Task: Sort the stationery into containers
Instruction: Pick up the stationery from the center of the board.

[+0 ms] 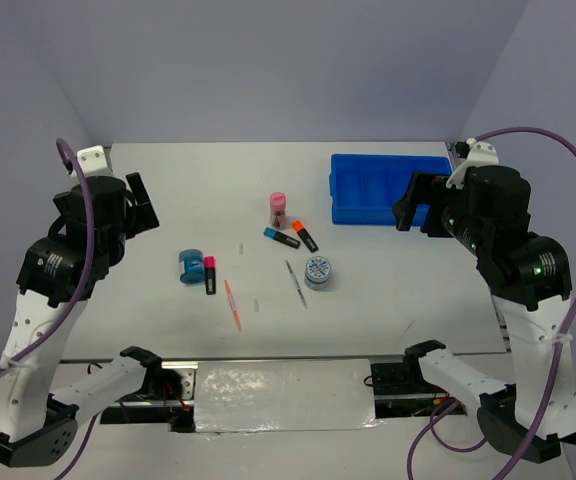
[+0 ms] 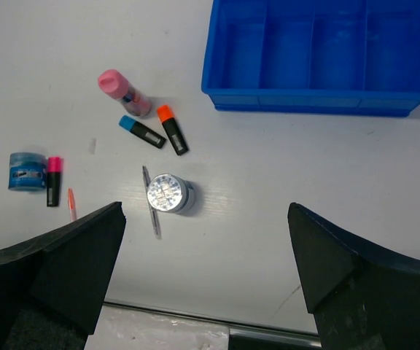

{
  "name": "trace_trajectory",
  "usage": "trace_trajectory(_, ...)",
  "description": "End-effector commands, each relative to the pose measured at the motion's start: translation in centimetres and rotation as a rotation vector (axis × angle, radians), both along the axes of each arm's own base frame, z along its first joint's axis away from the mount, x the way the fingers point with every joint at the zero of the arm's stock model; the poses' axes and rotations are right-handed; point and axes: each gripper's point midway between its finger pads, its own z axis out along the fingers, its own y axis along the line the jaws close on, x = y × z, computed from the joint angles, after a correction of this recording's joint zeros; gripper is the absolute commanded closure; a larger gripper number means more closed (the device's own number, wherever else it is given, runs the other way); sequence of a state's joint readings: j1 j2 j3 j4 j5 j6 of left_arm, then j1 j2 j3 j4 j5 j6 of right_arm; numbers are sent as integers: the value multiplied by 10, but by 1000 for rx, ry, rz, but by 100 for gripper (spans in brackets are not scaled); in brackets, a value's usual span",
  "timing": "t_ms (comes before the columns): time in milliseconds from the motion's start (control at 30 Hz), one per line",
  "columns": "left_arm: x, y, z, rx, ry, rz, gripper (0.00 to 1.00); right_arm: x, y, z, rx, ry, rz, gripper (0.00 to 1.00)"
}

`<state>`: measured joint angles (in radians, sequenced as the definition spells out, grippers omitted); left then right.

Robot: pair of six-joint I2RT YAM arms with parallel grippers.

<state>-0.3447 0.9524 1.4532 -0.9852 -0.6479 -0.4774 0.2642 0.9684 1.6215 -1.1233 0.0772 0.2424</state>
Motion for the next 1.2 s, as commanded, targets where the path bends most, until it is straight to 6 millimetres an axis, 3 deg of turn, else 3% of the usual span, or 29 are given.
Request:
trace_trajectory(0, 1, 3, 14, -6, -42, 23, 1, 1, -2, 22, 13, -77, -17, 0)
trace_trajectory(67, 1, 4, 15, 0, -40, 27, 1, 3, 0, 20, 14, -76, -2, 0)
trace_trajectory(167, 1, 3, 13, -1, -37, 21, 1, 4, 28, 13, 32, -61, 157, 0)
trace_trajectory(267, 1, 1, 8, -6, -23, 10, 1, 11, 58, -10, -7, 31, 206, 0)
trace_trajectory(433, 2, -4, 0, -22, 4, -4, 1, 43, 99, -66, -48, 148, 184, 0)
trace_trajectory(500, 2, -6, -4, -25, 20, -13, 1, 52, 117, -104, -86, 220, 179, 0)
trace_trajectory(633, 0, -8, -11, -27, 47, -20, 1, 59, 150, -159, -111, 318, 197, 0)
trace_trajectory(867, -6, -8, -22, -32, 75, -25, 1, 61, 165, -254, -197, 477, 195, 0)
trace_trajectory(1167, -5, -9, -30, -18, 107, -39, 1, 60, 170, -305, -245, 537, 223, 1)
